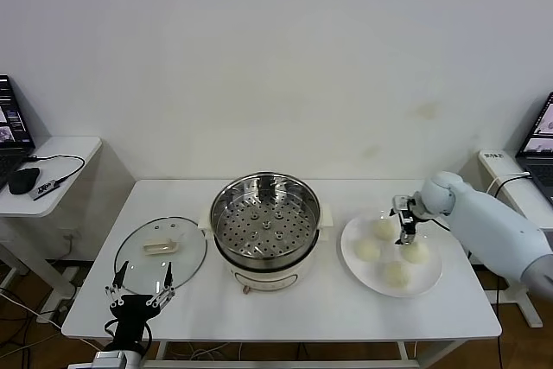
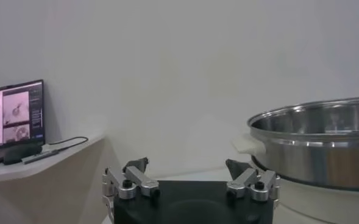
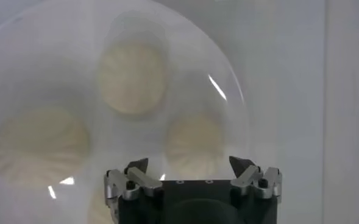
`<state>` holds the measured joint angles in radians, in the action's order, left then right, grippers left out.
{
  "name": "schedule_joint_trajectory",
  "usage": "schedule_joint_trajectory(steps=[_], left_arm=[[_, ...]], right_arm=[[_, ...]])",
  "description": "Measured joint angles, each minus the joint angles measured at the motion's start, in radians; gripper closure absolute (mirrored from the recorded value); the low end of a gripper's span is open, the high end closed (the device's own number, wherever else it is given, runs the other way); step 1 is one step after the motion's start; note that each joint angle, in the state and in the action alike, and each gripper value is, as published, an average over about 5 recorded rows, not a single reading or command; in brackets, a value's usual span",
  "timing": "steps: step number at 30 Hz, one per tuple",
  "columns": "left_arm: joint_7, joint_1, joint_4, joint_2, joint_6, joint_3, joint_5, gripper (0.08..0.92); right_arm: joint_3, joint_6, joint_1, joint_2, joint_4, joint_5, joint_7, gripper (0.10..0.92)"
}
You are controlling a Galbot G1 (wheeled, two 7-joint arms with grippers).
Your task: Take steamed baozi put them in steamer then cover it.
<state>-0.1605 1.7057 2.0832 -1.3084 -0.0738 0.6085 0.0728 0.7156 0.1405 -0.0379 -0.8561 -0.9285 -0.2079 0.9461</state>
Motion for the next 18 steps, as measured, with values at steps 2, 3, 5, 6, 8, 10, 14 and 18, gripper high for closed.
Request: schedule_joint_trajectory(steps=[2,3,5,6,8,10,14,18], left_arm=[[0.0,-0.001,-0.002,0.0,0.0,0.0,0.0,0.177],[0.0,-0.002,-0.003,0.0,0.0,0.0,0.0,0.177],[0.0,-0.002,-0.003,-0.001,-0.001,0.0,0.0,0.177],[0.0,-0.003,-0.003,-0.001,-0.001,0.0,0.0,0.177],[0.0,-0.003,-0.003,-0.001,-0.002,0.0,0.0,0.177],[0.0,-0.002,-0.003,-0.001,-0.002,0.0,0.0,0.177],[0.001,0.001,-0.001,-0.001,-0.002,-0.001,-0.001,0.177],[0.002,0.003,0.001,-0.001,-0.002,-0.001,-0.002,0.177]], right_arm=[[0.002,0.003,0.003,-0.009,0.012,-0.003,-0.001,0.26],[0.003,0.005,0.005,-0.013,0.018,-0.005,-0.002,0.272],[0.004,0.008,0.009,-0.02,0.028,-0.008,-0.003,0.3],[0.005,0.009,0.01,-0.023,0.032,-0.009,-0.004,0.313],[0.006,0.011,0.012,-0.029,0.04,-0.011,-0.005,0.34],[0.007,0.012,0.014,-0.034,0.046,-0.014,-0.004,0.358],[0.01,0.017,0.016,-0.041,0.054,-0.015,0.0,0.389],[0.014,0.022,0.017,-0.048,0.059,-0.014,0.004,0.423]])
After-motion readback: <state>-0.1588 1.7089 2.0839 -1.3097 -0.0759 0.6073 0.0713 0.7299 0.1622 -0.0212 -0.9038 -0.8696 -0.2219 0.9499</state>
